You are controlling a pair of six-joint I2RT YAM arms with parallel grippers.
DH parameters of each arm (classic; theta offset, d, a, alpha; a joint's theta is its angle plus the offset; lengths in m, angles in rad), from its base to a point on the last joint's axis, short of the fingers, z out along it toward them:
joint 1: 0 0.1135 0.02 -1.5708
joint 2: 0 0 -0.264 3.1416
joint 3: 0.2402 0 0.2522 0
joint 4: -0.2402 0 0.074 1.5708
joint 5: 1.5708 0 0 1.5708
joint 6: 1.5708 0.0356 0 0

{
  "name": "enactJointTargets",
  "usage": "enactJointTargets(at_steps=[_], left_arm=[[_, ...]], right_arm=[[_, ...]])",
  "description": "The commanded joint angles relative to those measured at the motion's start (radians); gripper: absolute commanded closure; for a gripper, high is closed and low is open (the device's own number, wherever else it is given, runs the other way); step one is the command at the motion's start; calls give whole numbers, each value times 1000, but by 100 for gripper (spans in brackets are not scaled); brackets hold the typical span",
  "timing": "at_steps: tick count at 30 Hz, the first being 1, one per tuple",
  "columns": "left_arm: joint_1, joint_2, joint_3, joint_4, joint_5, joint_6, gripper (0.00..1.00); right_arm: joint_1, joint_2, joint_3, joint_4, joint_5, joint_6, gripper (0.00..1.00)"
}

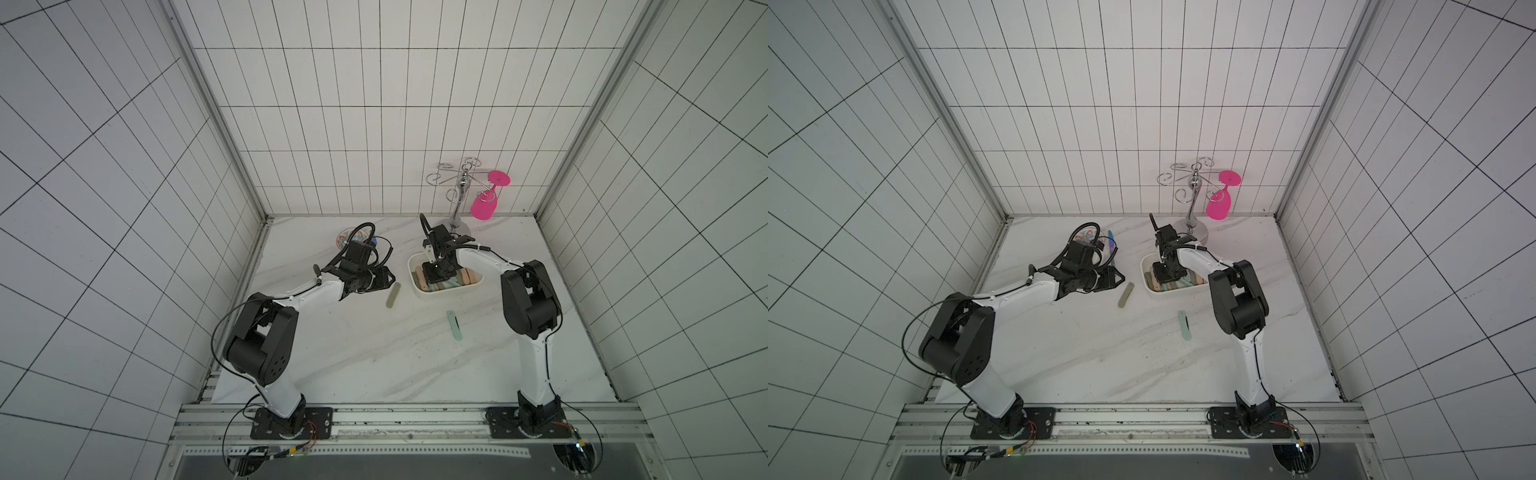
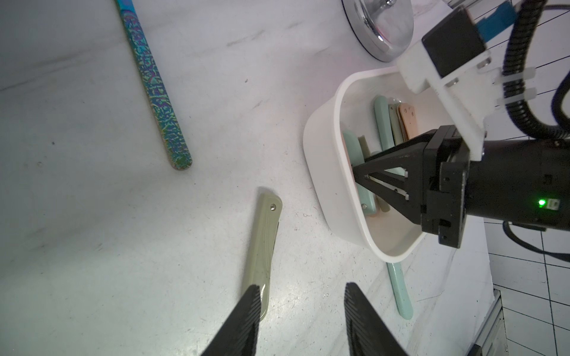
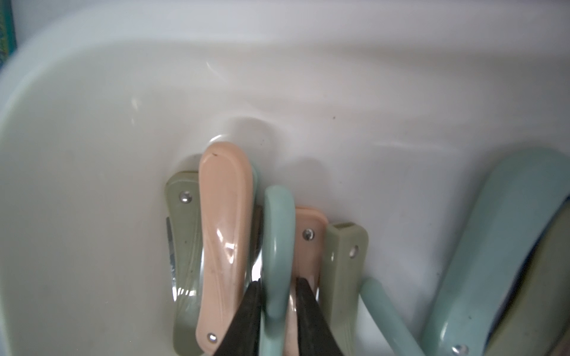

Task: Take the fruit knife out of the storage box
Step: Adjust the fruit knife in the storage box.

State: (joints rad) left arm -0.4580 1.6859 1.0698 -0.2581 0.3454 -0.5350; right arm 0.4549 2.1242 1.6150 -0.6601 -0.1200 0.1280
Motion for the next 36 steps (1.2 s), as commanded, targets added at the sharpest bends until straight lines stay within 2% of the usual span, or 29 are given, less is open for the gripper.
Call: enactJointTargets(at_steps=[1,3,4,6,7,9,11,15,19,27,36], left_arm=[[4,-28,24,21,7,-11,52],[4,-25,28,22,11,-10,52],[4,-23,29,21,14,-11,52],[4,-22,33,21,18,-10,52],[4,-22,34,21,17,-11,52],[5,-17,38,21,19,-9,52],[4,-14,40,22,22,-9,52],[4,-13,41,20,23,-7,52],[4,-13,43,22,24,-6,52],[4,-19,43,41,40,-7,52],[-3,-30,38,76,61,-24,52]], right_arm=[[13,49,-22,-44,24,-3,81],[13,55,-24,-48,35,1,79],[12,58,-26,-48,37,2,75],[13,65,-25,-52,36,4,57],[13,69,-26,-53,35,6,54],[12,75,-25,-53,29,7,53],[12,80,-23,-51,20,9,58],[13,69,-29,-44,12,15,75],[11,42,-35,-42,20,19,100],[-5,-47,-42,-37,15,30,100],[-51,-153,-79,10,-88,58,100]])
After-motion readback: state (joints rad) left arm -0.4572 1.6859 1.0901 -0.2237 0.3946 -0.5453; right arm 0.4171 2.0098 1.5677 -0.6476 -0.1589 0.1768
